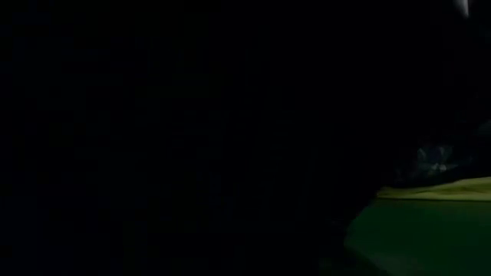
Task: Fold Laundry from Bin
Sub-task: Stack the dark blue underwear shorts on top of the blue pants
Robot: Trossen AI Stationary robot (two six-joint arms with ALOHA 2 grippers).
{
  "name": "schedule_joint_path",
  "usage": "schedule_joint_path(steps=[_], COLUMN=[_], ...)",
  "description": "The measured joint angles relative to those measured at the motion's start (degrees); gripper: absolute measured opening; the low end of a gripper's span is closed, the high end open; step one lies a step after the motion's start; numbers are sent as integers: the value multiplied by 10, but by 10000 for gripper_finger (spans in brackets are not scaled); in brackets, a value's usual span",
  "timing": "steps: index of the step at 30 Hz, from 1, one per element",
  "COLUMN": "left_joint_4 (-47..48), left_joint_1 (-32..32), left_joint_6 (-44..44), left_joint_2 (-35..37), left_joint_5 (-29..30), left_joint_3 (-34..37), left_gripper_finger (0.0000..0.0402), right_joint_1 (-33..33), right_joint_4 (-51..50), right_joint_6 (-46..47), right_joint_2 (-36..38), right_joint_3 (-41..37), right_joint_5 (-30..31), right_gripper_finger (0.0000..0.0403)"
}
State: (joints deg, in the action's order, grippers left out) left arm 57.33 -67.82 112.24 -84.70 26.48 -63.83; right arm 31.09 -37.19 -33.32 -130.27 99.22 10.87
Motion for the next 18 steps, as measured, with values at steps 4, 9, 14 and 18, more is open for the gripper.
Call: schedule_joint_path(steps=[4, 9, 14, 18], left_joint_4=[4, 11, 11, 9], left_joint_1=[21, 42, 58, 69], left_joint_6=[-17, 12, 18, 33], left_joint_2=[-19, -36, -65, -87], left_joint_5=[-3, -67, -139, -141], left_joint_3=[0, 0, 0, 0], left_gripper_finger=[179, 181, 199, 213], right_joint_1=[0, 0, 0, 0], right_joint_4=[0, 0, 0, 1], right_joint_6=[0, 0, 0, 0], right_joint_2=[0, -1, -1, -1], right_joint_3=[0, 0, 0, -1], right_joint_5=[-9, -10, -13, -14], right_gripper_finger=[182, 182, 182, 182])
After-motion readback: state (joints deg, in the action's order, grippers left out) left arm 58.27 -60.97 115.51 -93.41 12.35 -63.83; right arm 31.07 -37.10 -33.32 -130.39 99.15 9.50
